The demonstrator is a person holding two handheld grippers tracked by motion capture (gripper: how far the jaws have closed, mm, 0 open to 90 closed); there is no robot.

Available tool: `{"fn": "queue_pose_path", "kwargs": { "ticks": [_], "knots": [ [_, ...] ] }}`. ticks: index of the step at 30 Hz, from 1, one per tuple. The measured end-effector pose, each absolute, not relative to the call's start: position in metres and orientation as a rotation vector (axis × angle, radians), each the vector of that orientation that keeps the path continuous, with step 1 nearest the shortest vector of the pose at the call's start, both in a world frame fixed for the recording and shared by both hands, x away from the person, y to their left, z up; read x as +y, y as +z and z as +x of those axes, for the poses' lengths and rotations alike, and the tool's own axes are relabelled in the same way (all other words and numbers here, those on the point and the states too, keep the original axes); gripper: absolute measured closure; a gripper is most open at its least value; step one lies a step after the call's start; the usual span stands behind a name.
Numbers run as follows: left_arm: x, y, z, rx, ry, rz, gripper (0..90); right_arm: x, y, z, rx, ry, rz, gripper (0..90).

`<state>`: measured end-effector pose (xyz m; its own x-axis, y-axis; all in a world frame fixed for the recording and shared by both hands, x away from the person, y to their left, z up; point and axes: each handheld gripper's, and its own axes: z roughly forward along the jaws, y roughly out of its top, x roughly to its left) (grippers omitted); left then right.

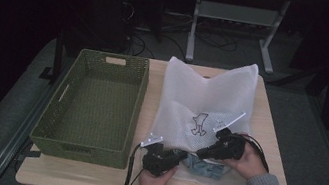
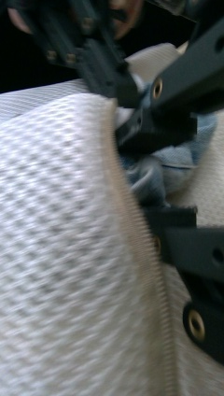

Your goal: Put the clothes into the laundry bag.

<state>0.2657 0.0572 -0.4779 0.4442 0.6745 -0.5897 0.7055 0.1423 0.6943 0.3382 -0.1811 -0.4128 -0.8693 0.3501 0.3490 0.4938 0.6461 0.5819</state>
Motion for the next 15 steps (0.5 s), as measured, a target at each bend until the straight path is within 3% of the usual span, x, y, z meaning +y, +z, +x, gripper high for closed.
{"fn": "queue_pose_path", "kwargs": {
  "ticks": [1, 3, 12, 15],
  "knots": [
    [0.058, -0.478, 0.263, 1.255, -0.025, 1.565, 51.6, -0.181, -0.412, 0.338, -2.659, -1.034, -0.689, 88.0],
    [0.060, -0.478, 0.260, 1.251, -0.026, 1.574, 45.2, -0.181, -0.412, 0.338, -2.656, -1.037, -0.691, 88.0],
    [0.043, -0.486, 0.251, 1.210, -0.160, 1.654, 44.6, -0.182, -0.411, 0.340, -2.637, -1.061, -0.700, 87.9],
    [0.033, -0.488, 0.257, 1.211, -0.168, 1.660, 51.0, -0.182, -0.411, 0.340, -2.638, -1.056, -0.699, 87.9]
  ]
}}
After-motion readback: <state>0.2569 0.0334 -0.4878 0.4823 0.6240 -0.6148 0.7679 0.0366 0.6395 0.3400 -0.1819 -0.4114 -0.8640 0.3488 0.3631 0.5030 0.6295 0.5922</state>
